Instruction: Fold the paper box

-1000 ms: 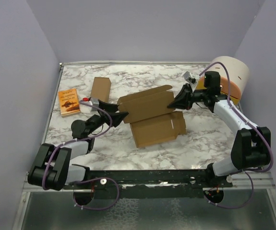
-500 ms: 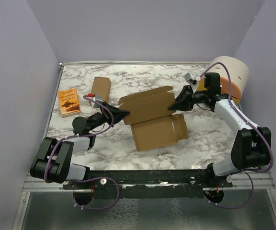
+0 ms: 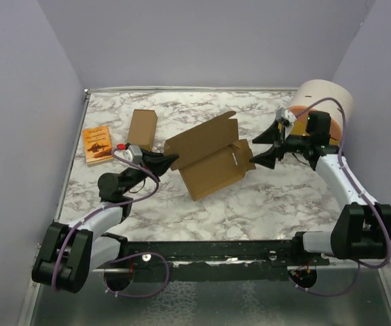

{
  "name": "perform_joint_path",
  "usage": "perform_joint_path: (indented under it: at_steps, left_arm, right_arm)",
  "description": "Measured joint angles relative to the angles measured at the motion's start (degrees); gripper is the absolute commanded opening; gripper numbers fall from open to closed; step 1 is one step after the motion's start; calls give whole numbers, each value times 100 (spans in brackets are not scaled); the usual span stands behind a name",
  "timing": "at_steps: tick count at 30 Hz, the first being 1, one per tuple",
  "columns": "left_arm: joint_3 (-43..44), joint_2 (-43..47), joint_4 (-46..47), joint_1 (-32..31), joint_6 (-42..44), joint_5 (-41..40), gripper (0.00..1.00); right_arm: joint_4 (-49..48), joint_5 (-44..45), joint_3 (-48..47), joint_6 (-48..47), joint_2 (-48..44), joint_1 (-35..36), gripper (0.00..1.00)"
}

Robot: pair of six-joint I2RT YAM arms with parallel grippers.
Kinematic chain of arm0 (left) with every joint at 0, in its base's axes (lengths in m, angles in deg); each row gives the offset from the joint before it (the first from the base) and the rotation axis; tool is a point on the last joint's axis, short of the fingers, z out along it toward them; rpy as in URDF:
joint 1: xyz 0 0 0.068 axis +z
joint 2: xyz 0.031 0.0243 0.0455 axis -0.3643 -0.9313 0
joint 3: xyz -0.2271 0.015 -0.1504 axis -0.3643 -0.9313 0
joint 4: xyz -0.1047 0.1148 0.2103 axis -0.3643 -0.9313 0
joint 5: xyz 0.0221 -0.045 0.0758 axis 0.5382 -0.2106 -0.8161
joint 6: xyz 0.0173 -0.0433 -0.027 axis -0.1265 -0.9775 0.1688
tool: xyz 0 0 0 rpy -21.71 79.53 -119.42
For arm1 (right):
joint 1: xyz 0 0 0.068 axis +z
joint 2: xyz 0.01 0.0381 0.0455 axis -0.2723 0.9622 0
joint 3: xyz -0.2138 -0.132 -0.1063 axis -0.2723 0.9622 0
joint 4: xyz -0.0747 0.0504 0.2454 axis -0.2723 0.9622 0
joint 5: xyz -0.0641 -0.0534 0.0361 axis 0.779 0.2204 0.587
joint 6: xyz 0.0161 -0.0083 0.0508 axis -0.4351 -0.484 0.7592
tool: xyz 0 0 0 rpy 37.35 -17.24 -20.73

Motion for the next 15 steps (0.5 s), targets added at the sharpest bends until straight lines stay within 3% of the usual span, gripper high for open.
perform_joint_path:
  at_steps: [5,10,15]
  left_arm:
    - [-127,-83,-260,-125,378,-234,0]
    - [-160,-157,-332,-175,514,-293,0]
    - [-160,-160,-332,-201,551,-304,0]
  right_arm:
    - [-693,673,1049,461,197,44,85]
    - [-1001,1237,1084,739,793,46,81]
    - [-1283,1504,1043,1032,1119,63,61]
